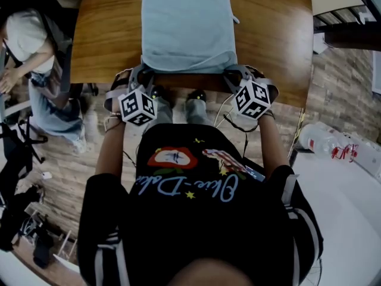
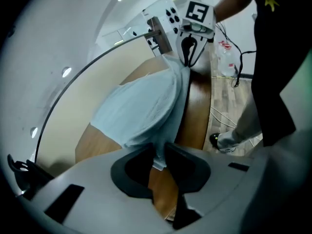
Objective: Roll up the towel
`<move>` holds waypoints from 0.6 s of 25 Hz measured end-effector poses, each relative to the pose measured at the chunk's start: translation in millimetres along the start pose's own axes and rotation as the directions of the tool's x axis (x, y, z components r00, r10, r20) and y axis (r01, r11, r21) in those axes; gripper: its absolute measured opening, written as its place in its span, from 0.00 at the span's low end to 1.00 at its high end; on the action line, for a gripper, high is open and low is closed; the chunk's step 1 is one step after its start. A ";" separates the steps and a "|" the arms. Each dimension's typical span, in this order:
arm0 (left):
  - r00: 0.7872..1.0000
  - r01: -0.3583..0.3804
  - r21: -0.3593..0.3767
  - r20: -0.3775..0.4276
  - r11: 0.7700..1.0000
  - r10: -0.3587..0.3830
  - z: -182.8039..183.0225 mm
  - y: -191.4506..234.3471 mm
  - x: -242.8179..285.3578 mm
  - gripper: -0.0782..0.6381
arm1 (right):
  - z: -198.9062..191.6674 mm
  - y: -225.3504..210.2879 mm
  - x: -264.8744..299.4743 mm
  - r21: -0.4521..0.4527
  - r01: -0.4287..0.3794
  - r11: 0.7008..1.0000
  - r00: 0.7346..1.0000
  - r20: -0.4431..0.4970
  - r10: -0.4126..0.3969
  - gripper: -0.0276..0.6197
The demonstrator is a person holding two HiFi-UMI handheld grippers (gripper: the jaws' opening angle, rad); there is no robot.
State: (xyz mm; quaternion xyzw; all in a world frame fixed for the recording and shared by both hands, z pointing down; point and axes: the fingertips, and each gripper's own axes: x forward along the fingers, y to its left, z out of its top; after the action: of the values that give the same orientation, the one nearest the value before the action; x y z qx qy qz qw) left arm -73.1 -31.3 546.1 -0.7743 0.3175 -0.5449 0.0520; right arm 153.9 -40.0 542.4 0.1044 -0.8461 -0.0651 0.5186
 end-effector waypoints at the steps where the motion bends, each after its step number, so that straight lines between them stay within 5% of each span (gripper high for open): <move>1: 1.000 0.004 0.003 0.004 1.000 -0.004 -0.5 0.3 0.5 0.17 | 0.1 -0.2 -0.1 0.014 -0.001 1.000 1.000 0.005 0.001 0.08; 8: 0.997 0.080 0.003 0.020 0.997 -0.080 -8.8 -11.0 -18.3 0.15 | 9.1 10.5 -20.2 0.171 -0.044 0.984 0.994 0.103 0.026 0.06; 15: 0.968 0.246 0.001 0.047 0.969 -0.246 -17.2 -39.1 -53.8 0.15 | 19.2 43.8 -43.2 0.278 -0.201 0.939 0.971 0.187 0.152 0.06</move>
State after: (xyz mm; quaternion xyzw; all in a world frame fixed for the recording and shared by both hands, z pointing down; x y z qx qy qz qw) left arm -82.1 33.8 526.0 -0.8204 0.2191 -0.5281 -0.0104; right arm 151.1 13.1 505.9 0.0985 -0.8917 0.1005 0.4301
